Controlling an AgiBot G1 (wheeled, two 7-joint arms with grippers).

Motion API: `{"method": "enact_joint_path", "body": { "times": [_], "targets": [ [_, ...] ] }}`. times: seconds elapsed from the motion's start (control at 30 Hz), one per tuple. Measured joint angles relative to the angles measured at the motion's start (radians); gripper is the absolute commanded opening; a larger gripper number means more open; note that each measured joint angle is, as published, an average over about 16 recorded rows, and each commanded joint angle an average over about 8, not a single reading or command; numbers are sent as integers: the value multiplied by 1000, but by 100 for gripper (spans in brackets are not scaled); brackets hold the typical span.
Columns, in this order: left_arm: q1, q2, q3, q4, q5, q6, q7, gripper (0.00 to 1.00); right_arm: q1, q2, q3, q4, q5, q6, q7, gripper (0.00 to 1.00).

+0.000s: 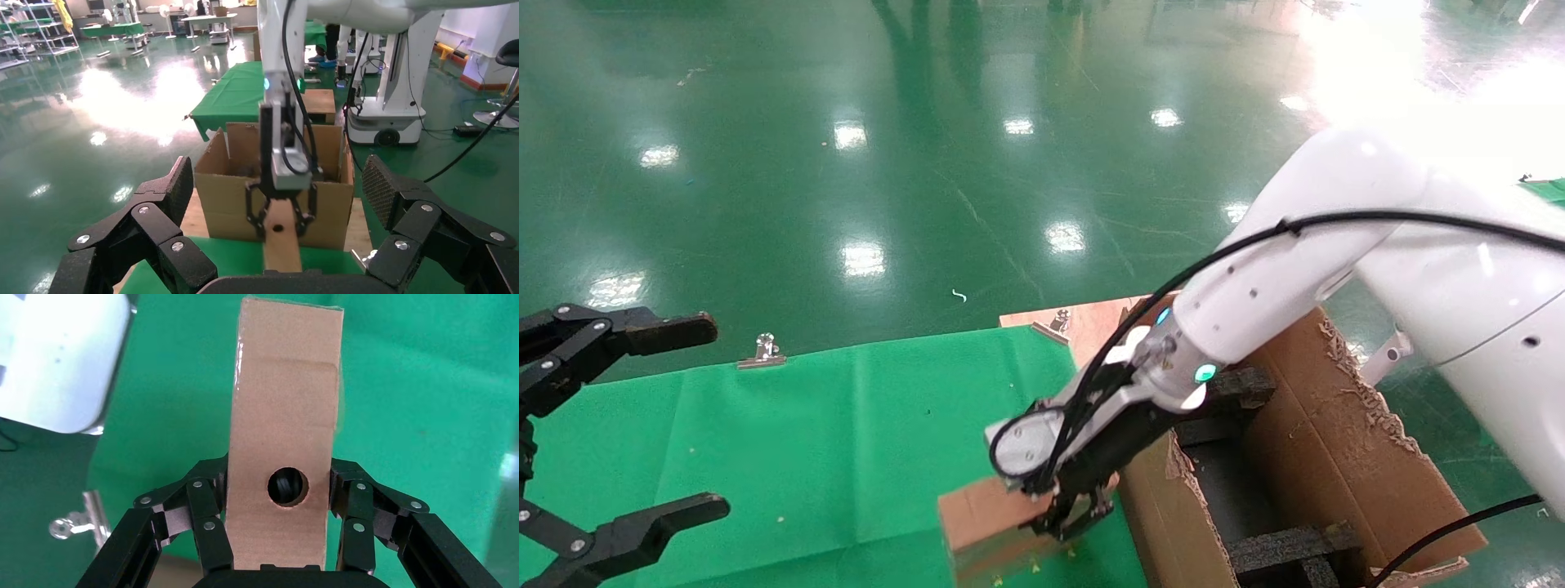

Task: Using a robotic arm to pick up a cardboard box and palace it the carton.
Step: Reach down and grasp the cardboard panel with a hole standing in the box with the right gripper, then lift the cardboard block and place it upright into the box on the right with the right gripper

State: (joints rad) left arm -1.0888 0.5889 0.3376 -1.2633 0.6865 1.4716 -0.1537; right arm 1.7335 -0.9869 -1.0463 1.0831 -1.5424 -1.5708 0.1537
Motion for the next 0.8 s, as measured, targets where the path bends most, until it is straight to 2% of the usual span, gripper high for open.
{"method": "enact_joint_path", "body": {
  "times": [0.23,0.53,0.8],
  "targets": [
    [0,0,0,0,0,0,0,100,134,3,-29,-40,54,-13,-16,0],
    [0,0,0,0,0,0,0,100,337,6,-111,-127,193,-22,-58,0],
    [0,0,0,0,0,0,0,100,452,19,-198,-188,311,-20,-95,0]
  ]
}}
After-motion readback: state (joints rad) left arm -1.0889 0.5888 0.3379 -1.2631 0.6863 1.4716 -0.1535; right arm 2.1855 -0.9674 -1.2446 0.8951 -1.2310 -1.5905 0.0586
